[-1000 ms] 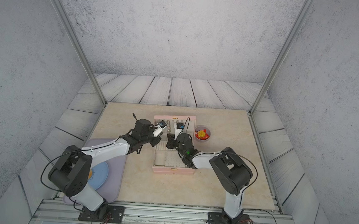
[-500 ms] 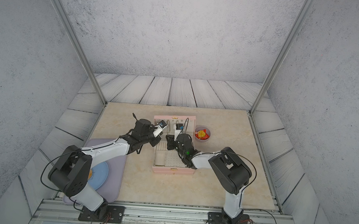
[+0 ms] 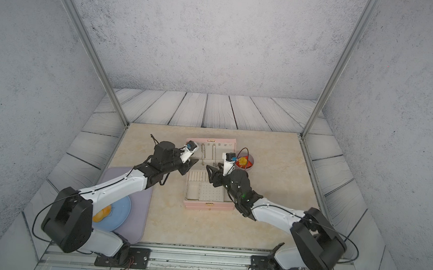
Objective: Put jewelry chain into jewelry box
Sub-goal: Adjust the necklace at the jewelry box clasp, then reset both arms
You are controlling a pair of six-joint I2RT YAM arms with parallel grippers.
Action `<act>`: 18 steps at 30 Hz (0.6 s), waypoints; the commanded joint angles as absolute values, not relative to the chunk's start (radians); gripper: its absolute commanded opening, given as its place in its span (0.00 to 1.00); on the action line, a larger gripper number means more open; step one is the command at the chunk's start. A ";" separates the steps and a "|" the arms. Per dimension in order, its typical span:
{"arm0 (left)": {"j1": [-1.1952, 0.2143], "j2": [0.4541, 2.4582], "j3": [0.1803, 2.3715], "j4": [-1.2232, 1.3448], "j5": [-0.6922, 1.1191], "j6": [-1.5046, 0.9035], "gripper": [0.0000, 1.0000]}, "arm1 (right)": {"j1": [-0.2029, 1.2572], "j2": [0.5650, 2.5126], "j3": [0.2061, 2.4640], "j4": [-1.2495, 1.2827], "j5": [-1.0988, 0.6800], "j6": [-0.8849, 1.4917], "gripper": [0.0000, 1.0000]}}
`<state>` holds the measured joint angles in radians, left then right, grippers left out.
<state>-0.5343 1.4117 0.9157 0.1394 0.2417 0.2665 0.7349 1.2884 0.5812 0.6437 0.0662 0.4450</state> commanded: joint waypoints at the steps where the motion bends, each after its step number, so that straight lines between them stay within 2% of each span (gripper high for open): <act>1: -0.531 1.307 0.855 0.136 0.318 0.170 0.53 | 0.739 1.106 0.528 0.502 0.191 0.388 0.73; 5: -0.524 1.143 0.751 0.166 0.248 0.079 0.81 | 0.735 0.843 0.486 0.313 0.349 0.305 0.81; 8: -0.486 1.023 0.656 0.198 0.124 0.020 0.97 | 0.723 0.669 0.469 0.200 0.487 0.217 0.92; 11: -0.391 0.966 0.591 0.212 0.020 -0.044 0.99 | 0.646 0.555 0.463 0.113 0.537 0.157 0.99; 13: -0.309 0.953 0.562 0.199 -0.039 -0.088 0.99 | 0.522 0.531 0.471 0.061 0.488 0.171 0.99; 18: -0.124 0.958 0.491 0.227 -0.198 -0.156 0.99 | 0.197 0.683 0.462 0.067 0.305 0.205 0.99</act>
<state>-0.1993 0.9596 0.5247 0.1921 -0.0628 -0.0814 0.2817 0.5915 0.4789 0.1291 0.3855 0.2077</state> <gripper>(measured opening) 0.993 0.991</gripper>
